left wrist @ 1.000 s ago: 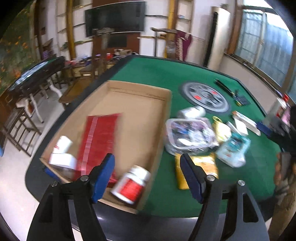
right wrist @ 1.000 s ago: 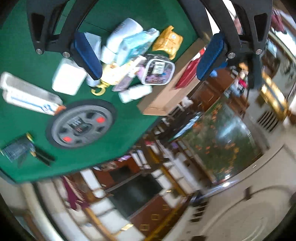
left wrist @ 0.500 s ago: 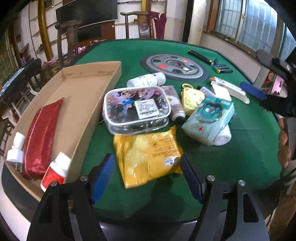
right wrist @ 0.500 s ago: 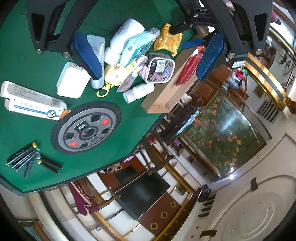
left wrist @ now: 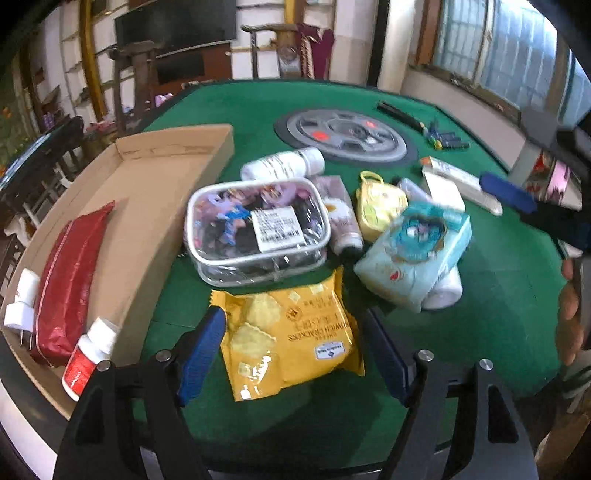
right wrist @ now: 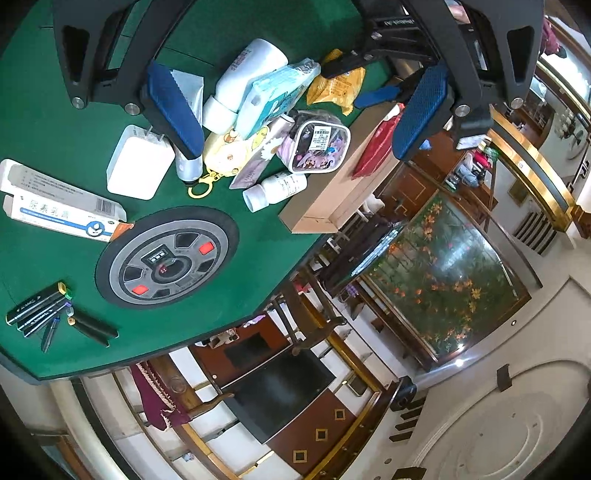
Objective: Organize objects
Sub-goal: 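Move the left gripper back over the yellow snack packet, then grasp and lift the yellow snack packet with the left gripper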
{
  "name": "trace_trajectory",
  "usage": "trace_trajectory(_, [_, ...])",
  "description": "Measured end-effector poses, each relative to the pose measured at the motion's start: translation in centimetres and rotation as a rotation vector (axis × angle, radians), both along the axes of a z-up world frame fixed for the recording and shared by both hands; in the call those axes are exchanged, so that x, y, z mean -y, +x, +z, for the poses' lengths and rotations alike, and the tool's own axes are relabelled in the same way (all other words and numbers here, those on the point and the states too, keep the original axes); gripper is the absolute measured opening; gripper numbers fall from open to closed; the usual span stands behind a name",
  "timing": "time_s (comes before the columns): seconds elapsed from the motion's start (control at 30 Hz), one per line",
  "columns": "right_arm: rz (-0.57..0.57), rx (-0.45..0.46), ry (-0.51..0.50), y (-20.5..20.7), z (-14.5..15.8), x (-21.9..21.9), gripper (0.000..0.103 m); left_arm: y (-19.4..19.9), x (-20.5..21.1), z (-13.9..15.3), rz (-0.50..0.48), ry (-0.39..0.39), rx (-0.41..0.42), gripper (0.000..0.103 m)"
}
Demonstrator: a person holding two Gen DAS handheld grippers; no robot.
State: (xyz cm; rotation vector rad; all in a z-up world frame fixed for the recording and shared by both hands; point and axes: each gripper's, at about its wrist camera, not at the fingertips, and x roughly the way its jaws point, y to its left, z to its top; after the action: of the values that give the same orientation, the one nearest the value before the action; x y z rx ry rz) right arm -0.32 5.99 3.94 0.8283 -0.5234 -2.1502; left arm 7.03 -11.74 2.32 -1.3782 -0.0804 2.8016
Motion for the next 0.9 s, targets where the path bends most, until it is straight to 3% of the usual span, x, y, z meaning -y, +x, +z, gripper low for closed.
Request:
trace_trajectory(0.07, [0.003,0.002,-0.005,0.0,0.0,0.0,0.103,0.2,0.6,0.4,0.016,0.016,-0.017,0.077])
trace_trajectory(0.27, [0.006,-0.004,-0.02,0.1,0.1,-0.3,0.103,-0.1,1.5,-1.0,0.043,0.074,0.031,0.08])
trace_trajectory(0.63, [0.007,0.019,0.01,0.0,-0.3,0.1,0.103,-0.6,-0.6,-1.8,-0.002,0.003,0.027,0.08])
trace_trajectory(0.8, [-0.017,0.058,0.016,-0.4,-0.8,-0.2,0.103,-0.5,0.2,-1.4,-0.007,0.061,-0.002,0.044])
trace_trajectory(0.9, [-0.023,0.063,0.022,-0.4,-0.9,-0.2,0.103,-0.7,0.7,-1.4,-0.003,0.091,-0.003,0.029])
